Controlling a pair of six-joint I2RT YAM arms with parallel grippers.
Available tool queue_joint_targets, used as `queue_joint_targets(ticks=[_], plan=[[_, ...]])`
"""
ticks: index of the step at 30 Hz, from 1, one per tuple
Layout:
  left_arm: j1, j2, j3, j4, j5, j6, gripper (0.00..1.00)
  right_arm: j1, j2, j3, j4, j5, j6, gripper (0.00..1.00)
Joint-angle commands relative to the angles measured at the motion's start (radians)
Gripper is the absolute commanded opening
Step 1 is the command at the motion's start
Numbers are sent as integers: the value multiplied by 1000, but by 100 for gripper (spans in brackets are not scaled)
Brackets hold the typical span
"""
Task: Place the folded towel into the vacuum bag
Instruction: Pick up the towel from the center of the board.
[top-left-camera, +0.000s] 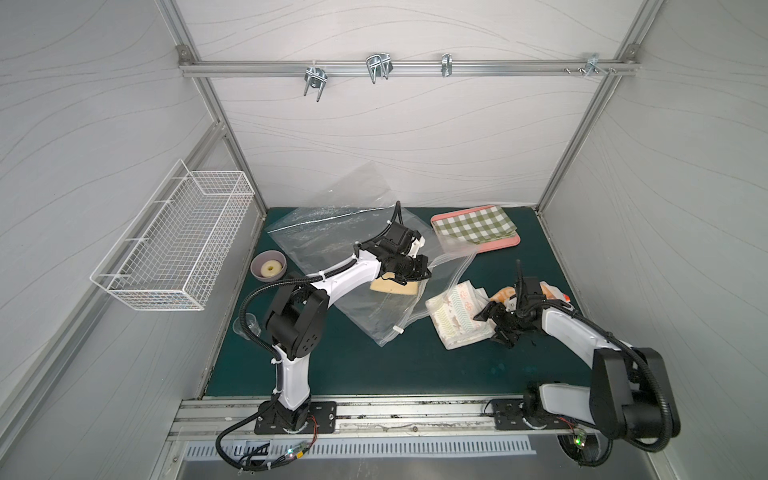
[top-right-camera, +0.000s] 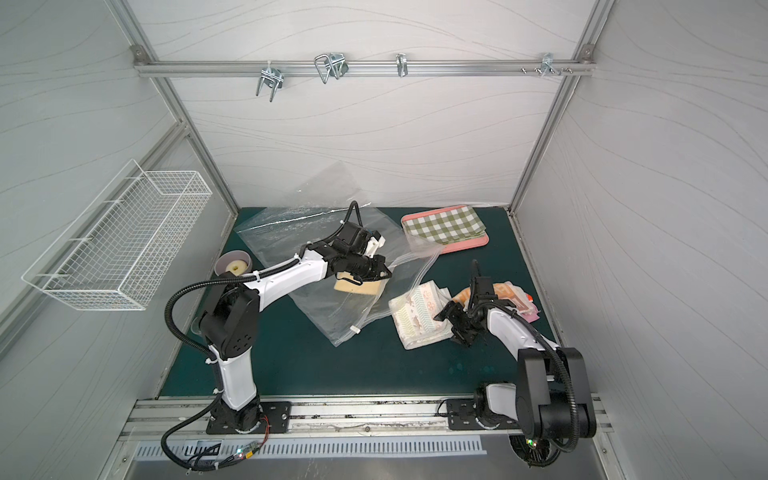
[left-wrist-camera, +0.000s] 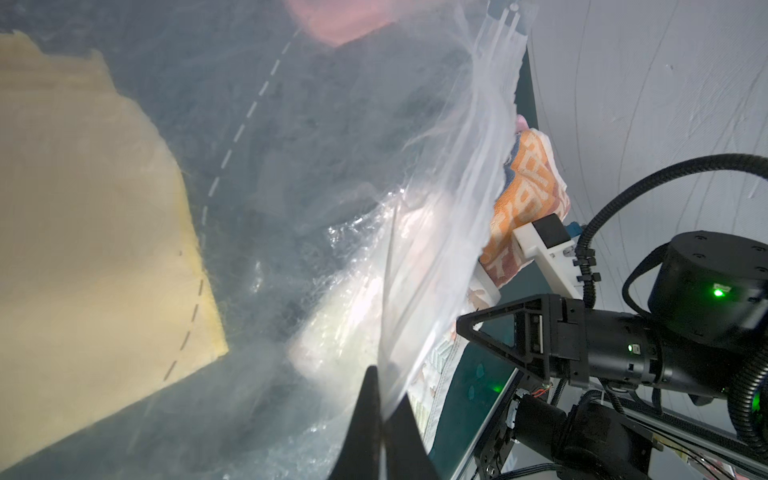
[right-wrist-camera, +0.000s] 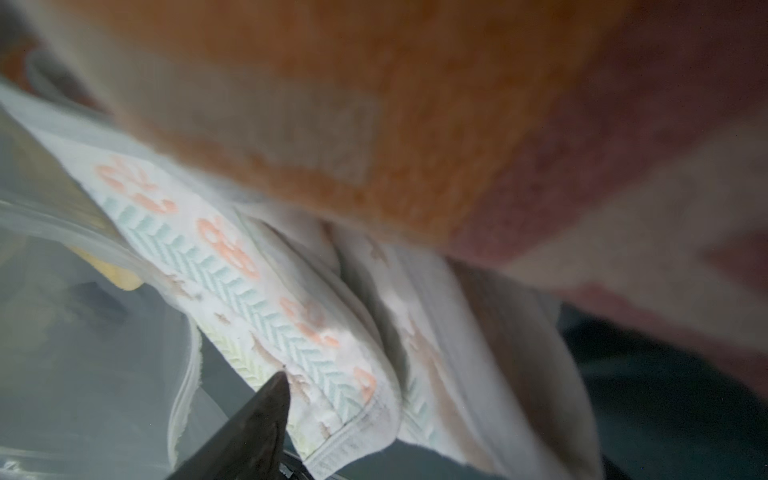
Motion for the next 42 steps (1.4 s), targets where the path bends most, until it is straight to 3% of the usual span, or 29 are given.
queue_joint_targets(ticks=[1, 9, 26, 29, 35, 36, 42], plan=[[-5, 47, 19, 8, -9, 10, 0, 17, 43, -72, 285, -68, 16, 78], [-16, 129, 19, -14, -31, 35, 0, 55, 71, -61, 447, -131, -9, 76], [-31, 290, 5, -12, -45, 65, 0, 200, 312, 30, 700, -116, 22, 72], [-31, 290, 3, -12, -37, 57, 0, 206, 347, 51, 728, -110, 29, 59], [-24, 244, 23, -27, -47, 52, 0, 204, 312, 35, 728, -83, 16, 4], [-19, 234, 27, -29, -49, 46, 0, 202, 293, 31, 714, -79, 8, 0], [28, 172, 66, -41, -35, 30, 0, 122, 68, 17, 482, -75, -61, 0]])
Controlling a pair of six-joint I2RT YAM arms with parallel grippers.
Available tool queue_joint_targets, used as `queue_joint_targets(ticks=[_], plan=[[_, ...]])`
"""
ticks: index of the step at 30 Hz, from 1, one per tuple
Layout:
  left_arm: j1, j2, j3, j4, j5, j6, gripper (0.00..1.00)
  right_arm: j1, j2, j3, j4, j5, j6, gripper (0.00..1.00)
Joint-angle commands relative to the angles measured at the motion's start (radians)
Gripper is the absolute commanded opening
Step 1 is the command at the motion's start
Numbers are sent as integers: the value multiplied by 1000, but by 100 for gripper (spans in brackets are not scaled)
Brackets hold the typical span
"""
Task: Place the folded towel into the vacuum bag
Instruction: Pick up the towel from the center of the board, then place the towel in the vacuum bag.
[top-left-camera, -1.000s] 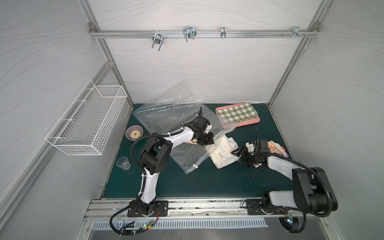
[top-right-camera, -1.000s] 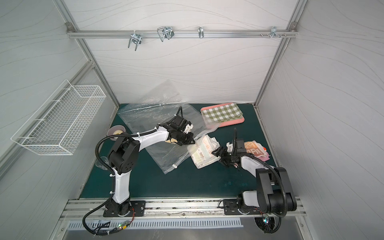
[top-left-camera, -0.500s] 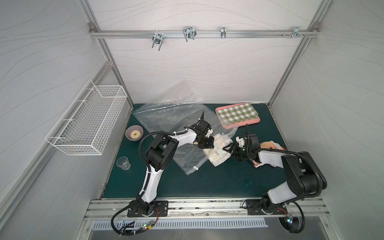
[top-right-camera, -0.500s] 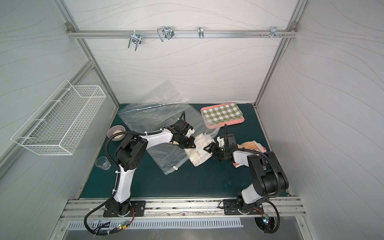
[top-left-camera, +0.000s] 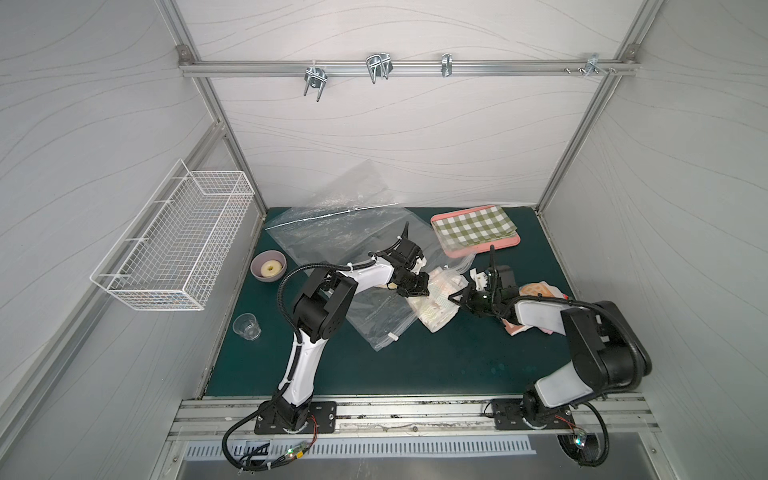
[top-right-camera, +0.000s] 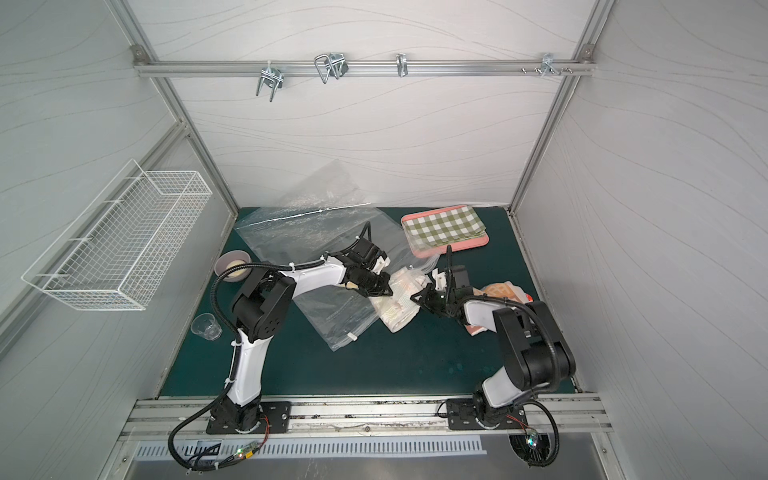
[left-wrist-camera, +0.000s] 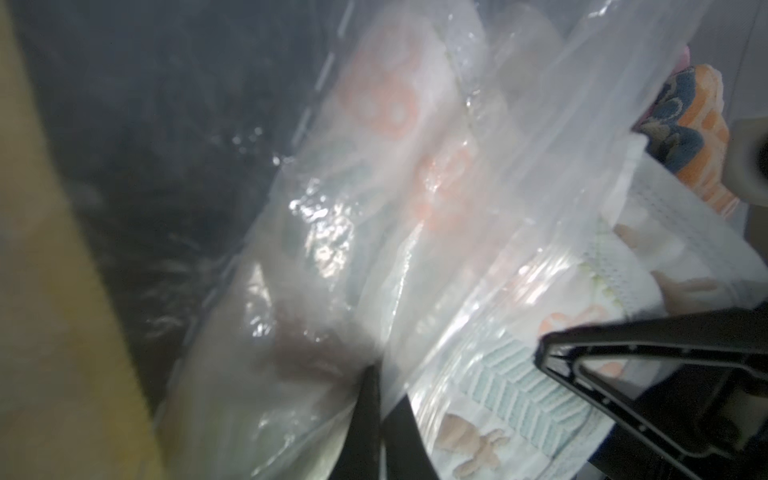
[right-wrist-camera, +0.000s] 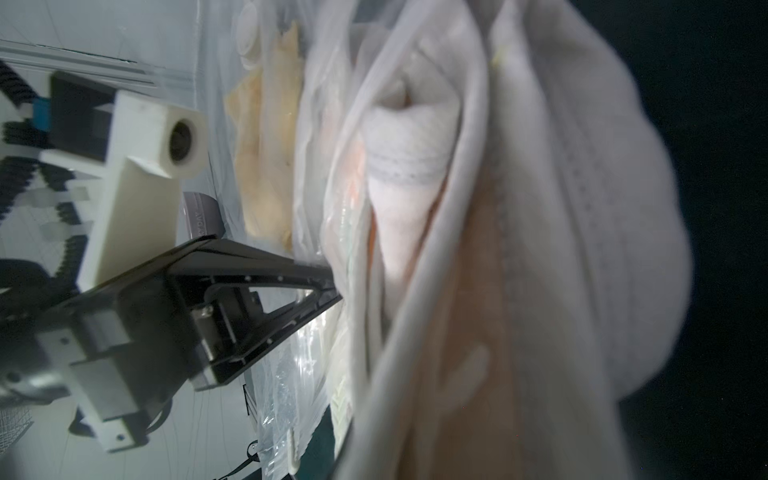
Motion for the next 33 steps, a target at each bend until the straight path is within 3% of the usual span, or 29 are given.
queue_joint_targets(ticks=[1, 6, 9, 12, 14, 19, 27, 33], plan=[[42, -51, 52, -46, -22, -10, 0, -63, -178, -4, -193, 32, -66, 0], [56, -75, 103, -103, -42, 20, 0, -99, -458, 55, -518, 181, -194, 0], [57, -81, 99, -103, -28, 9, 0, -99, -576, 99, -577, 201, -218, 0], [58, -83, 100, -93, 20, -16, 0, -97, -625, 128, -516, 125, -182, 0], [59, -84, 108, -88, 57, -34, 0, -95, -615, 150, -443, 39, -139, 0], [79, -112, 118, -39, 153, -117, 0, -66, -541, 176, -301, -30, -53, 0], [125, -149, 120, 143, 320, -327, 0, 76, -371, 75, -114, 54, -13, 0], [143, -167, 100, 302, 395, -446, 0, 104, -263, 12, -18, 86, 11, 0]])
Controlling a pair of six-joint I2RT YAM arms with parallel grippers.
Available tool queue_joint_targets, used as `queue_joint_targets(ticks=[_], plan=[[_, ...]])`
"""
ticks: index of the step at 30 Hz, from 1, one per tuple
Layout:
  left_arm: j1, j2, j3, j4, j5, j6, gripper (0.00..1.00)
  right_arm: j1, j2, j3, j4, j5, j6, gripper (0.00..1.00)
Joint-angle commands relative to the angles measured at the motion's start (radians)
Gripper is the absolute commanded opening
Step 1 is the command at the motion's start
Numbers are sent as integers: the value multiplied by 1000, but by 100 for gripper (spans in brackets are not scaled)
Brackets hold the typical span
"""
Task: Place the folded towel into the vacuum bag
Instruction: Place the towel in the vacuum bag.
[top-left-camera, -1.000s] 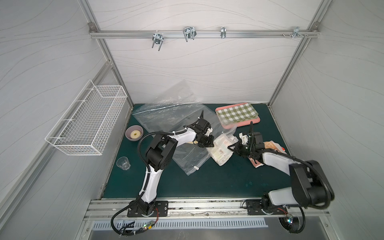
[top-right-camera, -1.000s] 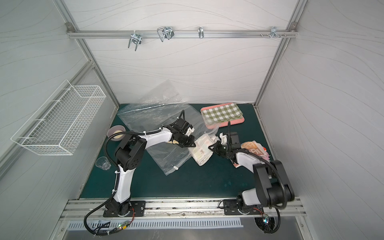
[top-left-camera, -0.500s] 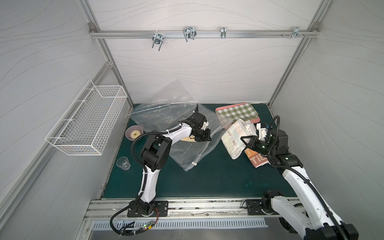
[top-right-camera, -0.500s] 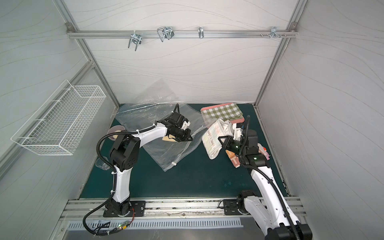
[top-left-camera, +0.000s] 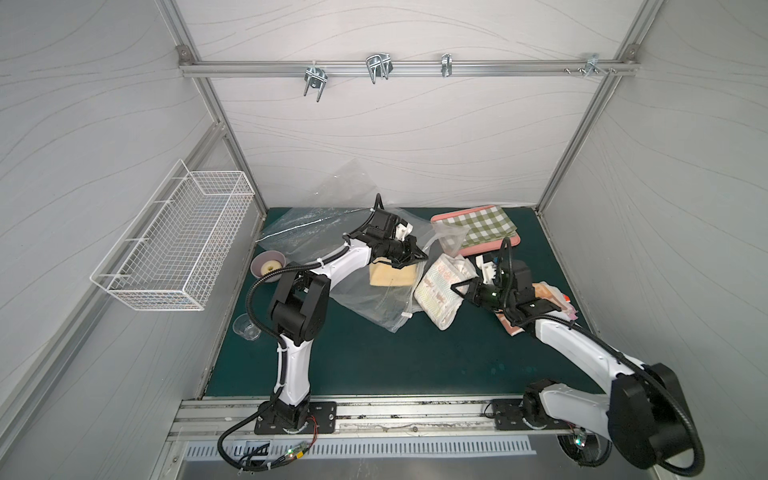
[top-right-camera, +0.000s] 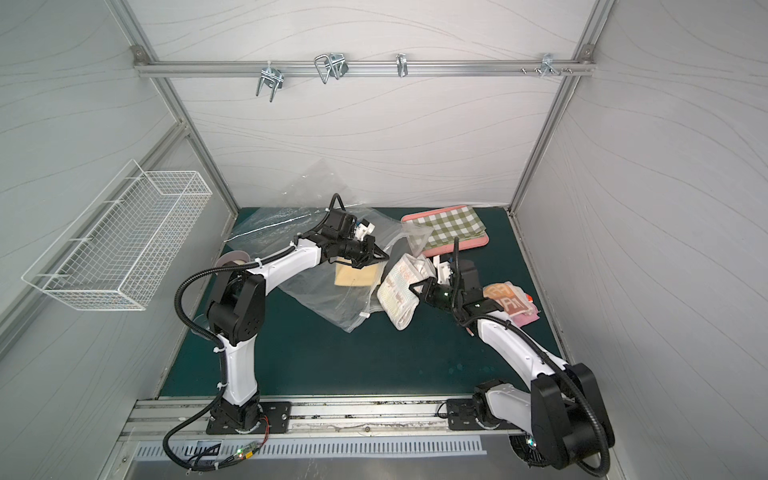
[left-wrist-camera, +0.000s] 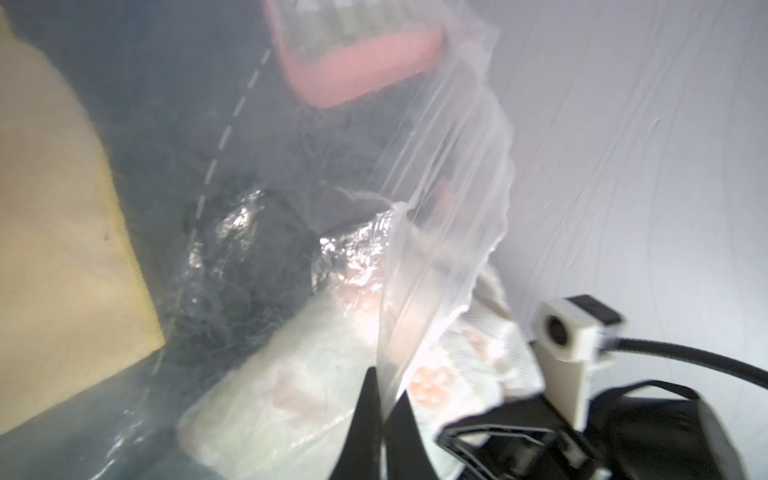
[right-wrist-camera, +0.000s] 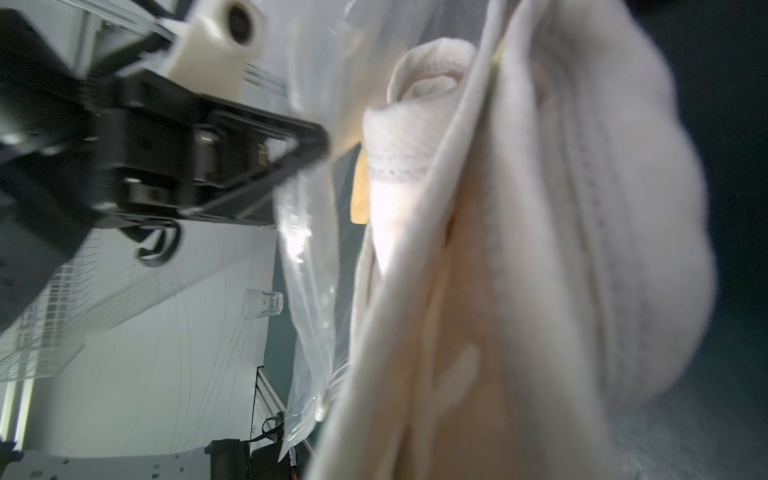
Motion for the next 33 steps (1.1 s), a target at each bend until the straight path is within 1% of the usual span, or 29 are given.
queue_joint_targets(ticks=[1, 4, 7, 14, 18, 21, 23, 26, 28, 30, 33], plan=[[3, -41, 32, 156, 102, -108, 0, 10, 31, -4, 108, 22, 9, 0], [-1, -45, 57, 82, 112, -48, 0, 10, 80, 7, 125, 16, -3, 0], [-10, -54, 42, 7, 97, 22, 0, 10, 130, 52, 136, -3, -2, 0], [-37, -44, -41, -43, 81, 82, 0, 8, 223, 159, 203, -26, 46, 0], [-53, -30, -53, -46, 87, 87, 0, 8, 268, 182, 266, -14, 88, 0], [-55, -31, -45, -33, 101, 84, 0, 8, 322, 173, 329, 37, 135, 0], [-54, -36, -30, -27, 125, 85, 0, 1, 383, 164, 396, 70, 175, 0], [-54, -44, -11, -10, 170, 84, 0, -10, 491, 171, 477, 80, 246, 0], [-54, -48, -3, 2, 184, 78, 0, 1, 558, 187, 512, 57, 267, 0], [-55, -49, -1, 2, 173, 77, 0, 27, 601, 206, 530, 26, 270, 0], [-53, -32, 7, -6, 158, 76, 0, 81, 631, 248, 503, -50, 229, 0]])
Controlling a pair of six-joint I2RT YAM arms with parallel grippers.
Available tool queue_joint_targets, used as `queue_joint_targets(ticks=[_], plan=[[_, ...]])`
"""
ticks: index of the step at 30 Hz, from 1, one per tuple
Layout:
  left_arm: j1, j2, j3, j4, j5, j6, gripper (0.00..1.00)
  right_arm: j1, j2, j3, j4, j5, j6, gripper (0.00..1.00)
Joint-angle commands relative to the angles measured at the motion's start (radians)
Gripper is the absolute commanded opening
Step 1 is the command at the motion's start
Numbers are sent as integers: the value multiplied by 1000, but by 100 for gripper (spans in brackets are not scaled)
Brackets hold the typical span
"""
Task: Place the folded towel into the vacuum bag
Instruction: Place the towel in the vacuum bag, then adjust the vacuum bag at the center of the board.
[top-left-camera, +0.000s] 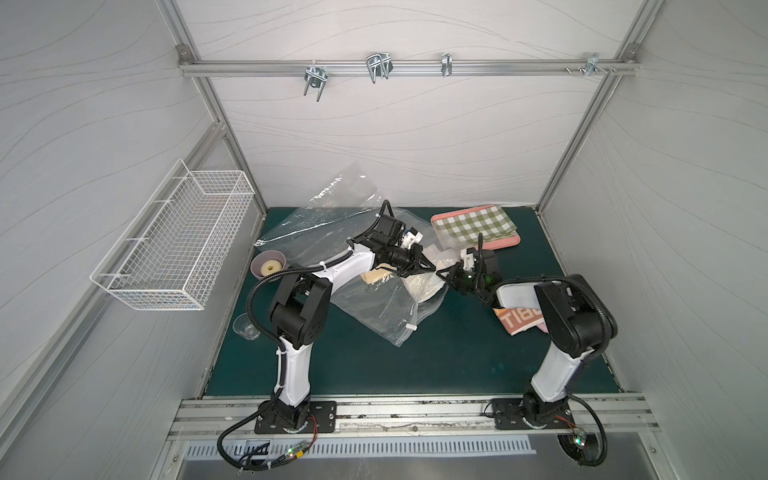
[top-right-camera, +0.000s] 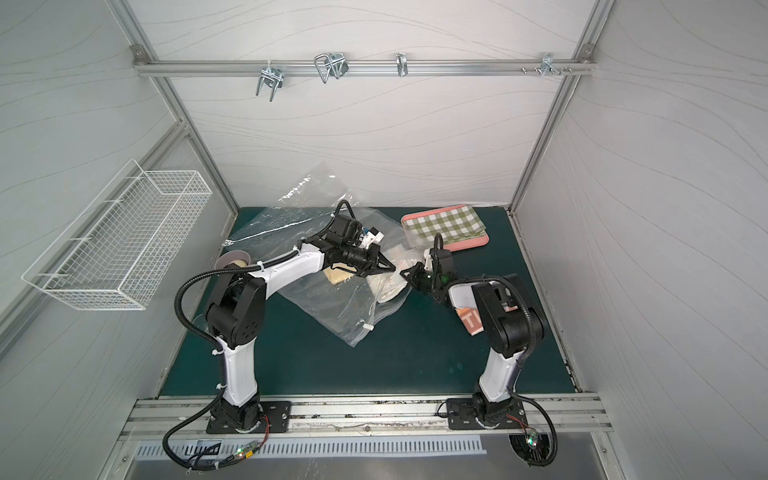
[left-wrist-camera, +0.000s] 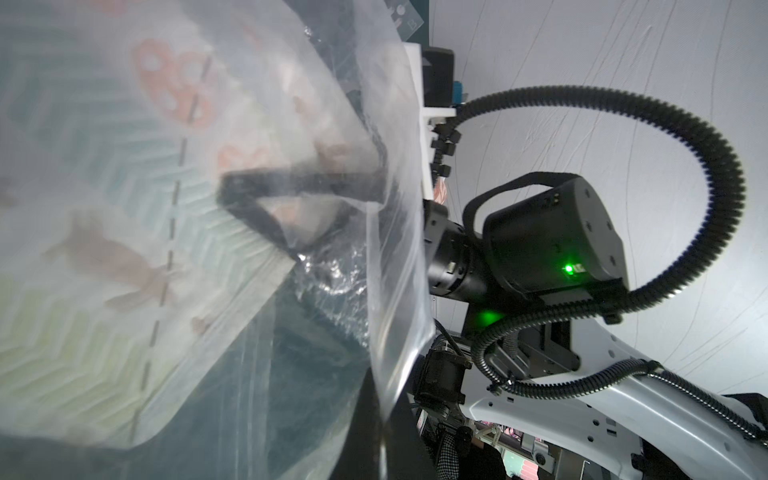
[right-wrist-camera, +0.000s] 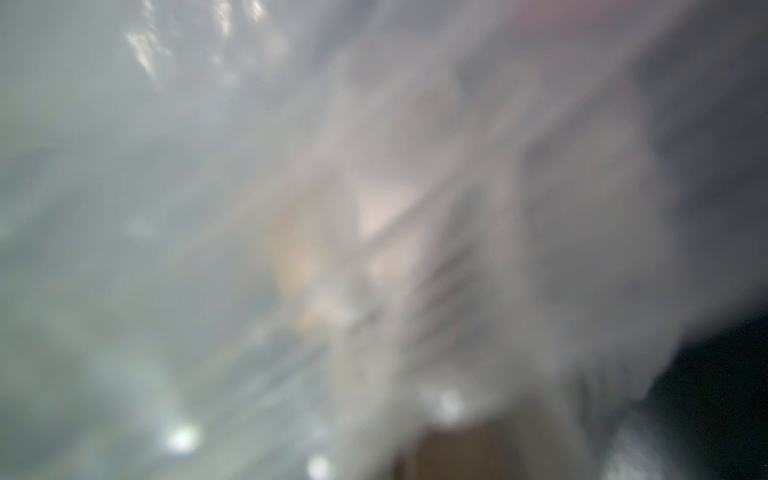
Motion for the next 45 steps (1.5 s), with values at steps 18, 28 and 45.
queue_joint_targets(ticks=[18, 28, 45], plan=[[-1, 44, 86, -128, -153, 61, 0, -29, -357, -16, -517, -4, -321, 62], [-2, 37, 104, -114, -127, 57, 0, -116, -321, 66, -730, 169, -400, 53], [61, -2, 128, -93, -74, 32, 0, -121, -107, 86, -401, -20, -265, 0]])
